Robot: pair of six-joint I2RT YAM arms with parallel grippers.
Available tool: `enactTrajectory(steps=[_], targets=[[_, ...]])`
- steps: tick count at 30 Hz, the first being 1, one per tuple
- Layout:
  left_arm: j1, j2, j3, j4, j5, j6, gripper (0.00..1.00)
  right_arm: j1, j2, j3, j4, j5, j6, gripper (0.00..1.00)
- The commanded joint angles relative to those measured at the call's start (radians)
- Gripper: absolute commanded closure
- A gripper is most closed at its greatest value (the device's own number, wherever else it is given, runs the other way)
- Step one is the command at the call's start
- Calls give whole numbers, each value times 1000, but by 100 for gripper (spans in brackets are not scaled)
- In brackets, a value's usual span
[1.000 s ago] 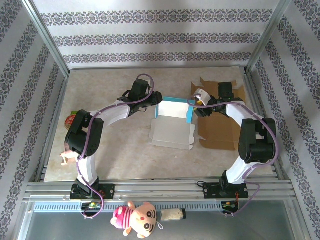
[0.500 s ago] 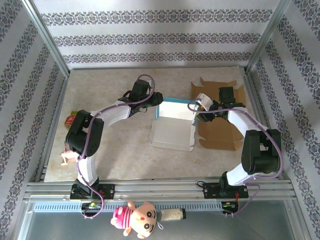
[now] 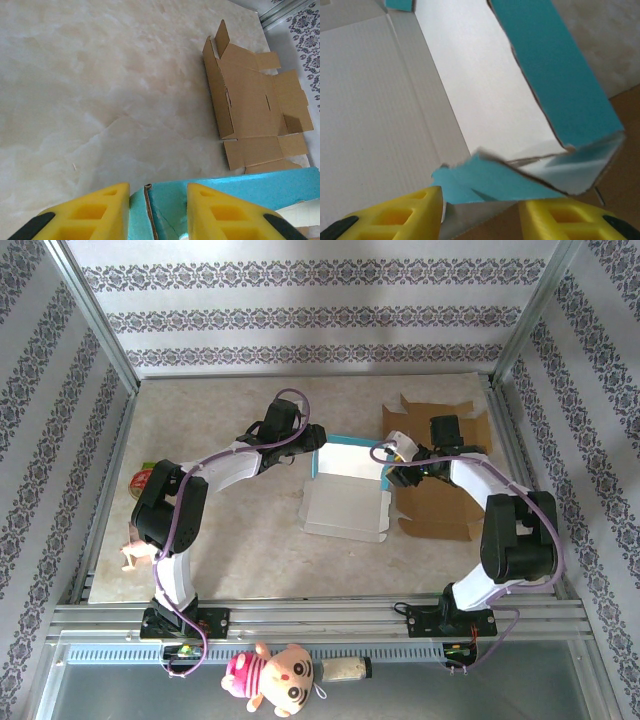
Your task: Fold the paper box
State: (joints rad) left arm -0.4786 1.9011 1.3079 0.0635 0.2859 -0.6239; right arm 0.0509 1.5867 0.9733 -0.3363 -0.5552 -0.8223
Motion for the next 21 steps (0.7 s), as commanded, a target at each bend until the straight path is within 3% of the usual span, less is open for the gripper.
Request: enactTrajectory(steps=[1,9,14,21], targets=[[-22,10,-9,-71,25,16,68,18,14,16,7,-63,-30,56],[-25,10,-2,-74,26,16,68,55,54,54,20,-13,23,59],[-26,10,-5,-73,25,18,68,64,88,97,18,64,147,52],[-26,9,-8,-69,30,18,68,94,110,109,45,152,190,55]])
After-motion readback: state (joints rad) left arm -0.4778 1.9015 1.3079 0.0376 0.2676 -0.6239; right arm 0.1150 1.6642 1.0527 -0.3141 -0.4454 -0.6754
